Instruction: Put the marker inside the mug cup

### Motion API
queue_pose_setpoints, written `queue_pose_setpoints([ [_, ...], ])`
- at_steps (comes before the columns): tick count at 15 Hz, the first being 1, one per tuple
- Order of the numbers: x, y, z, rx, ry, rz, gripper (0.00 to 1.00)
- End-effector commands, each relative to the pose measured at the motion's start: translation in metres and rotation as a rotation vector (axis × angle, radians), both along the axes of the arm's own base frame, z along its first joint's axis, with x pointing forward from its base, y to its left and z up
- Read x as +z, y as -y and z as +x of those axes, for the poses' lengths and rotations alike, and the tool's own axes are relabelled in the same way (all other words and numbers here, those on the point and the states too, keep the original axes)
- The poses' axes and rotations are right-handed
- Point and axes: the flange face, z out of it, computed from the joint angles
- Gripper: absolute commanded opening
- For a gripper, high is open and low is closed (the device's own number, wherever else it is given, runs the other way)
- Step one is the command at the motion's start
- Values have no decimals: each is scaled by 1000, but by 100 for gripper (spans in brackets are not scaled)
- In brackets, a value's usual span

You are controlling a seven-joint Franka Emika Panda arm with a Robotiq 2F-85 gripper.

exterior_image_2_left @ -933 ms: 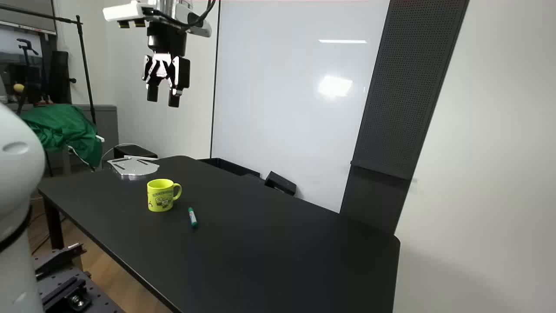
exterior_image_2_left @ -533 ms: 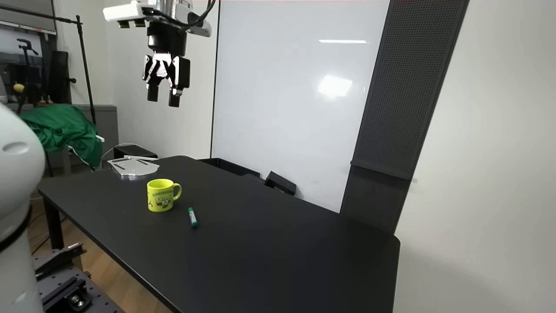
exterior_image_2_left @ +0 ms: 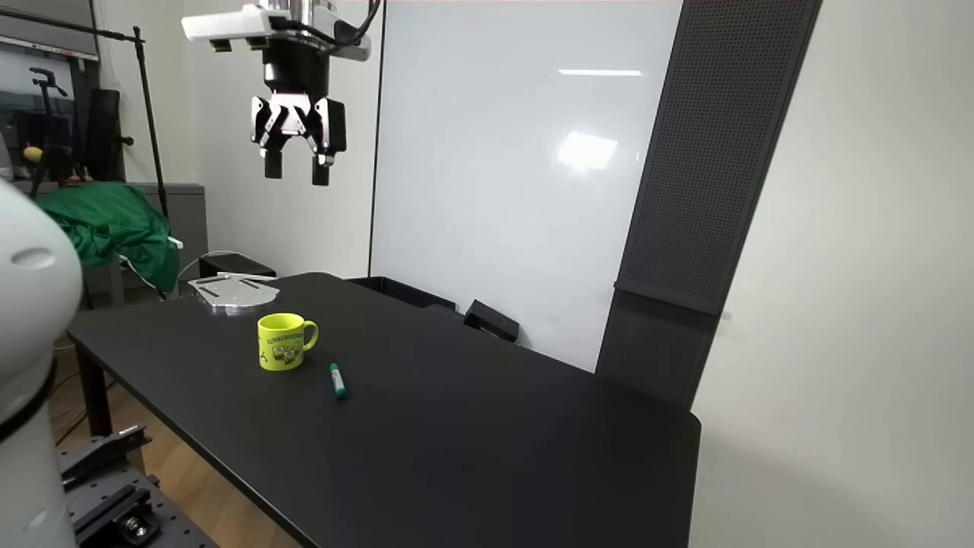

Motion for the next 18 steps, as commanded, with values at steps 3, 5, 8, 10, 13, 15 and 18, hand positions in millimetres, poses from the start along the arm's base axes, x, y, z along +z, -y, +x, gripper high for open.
queue_pose_setpoints([
  [3, 11, -11, 22, 296, 122, -84, 100],
  [5, 14, -20, 30, 406, 173, -80, 100],
  [8, 8, -41, 49, 567, 240, -32, 100],
  [10, 6, -37, 37, 540, 241, -42, 100],
  [13, -5, -47, 50, 605, 241, -26, 100],
  [15, -6, -47, 52, 612, 240, -25, 100],
  [18, -4, -47, 53, 618, 242, -25, 100],
])
